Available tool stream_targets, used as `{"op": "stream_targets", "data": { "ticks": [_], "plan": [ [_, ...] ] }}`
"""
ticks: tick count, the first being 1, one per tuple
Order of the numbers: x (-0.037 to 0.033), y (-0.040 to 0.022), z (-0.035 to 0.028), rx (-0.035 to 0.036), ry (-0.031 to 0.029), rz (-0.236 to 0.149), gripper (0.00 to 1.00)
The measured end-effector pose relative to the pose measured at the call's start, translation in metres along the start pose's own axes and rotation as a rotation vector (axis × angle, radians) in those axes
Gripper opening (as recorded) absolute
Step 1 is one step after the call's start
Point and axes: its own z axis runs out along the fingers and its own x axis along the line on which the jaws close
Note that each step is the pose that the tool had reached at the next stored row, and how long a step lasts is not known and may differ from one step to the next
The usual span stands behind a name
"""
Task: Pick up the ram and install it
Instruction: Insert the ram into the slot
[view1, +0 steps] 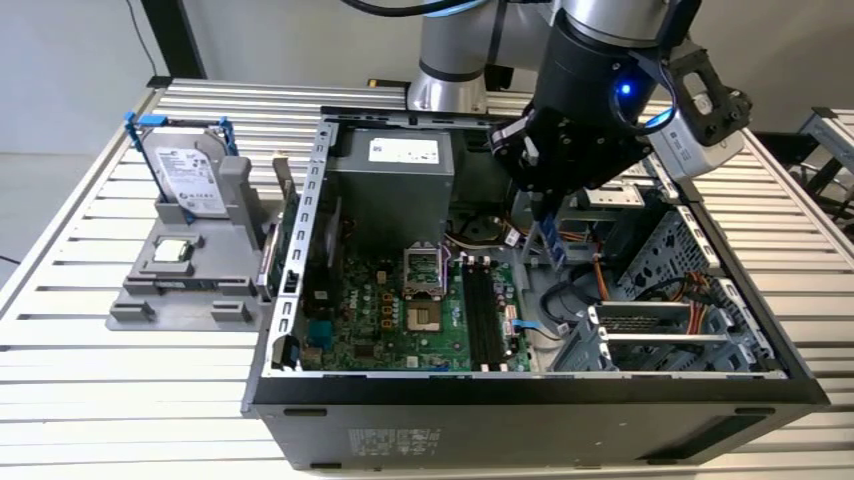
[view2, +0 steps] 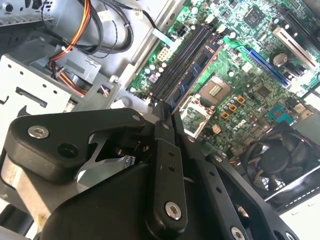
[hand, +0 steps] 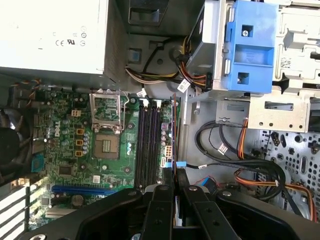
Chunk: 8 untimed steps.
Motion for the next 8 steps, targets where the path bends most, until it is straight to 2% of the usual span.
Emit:
{"op": "stream_targets", "data": {
  "ticks": [8],
  "plan": [
    [0.0001,-0.0001,0.0015,-0.0004,-0.0002,0.001,0.00]
  ]
}}
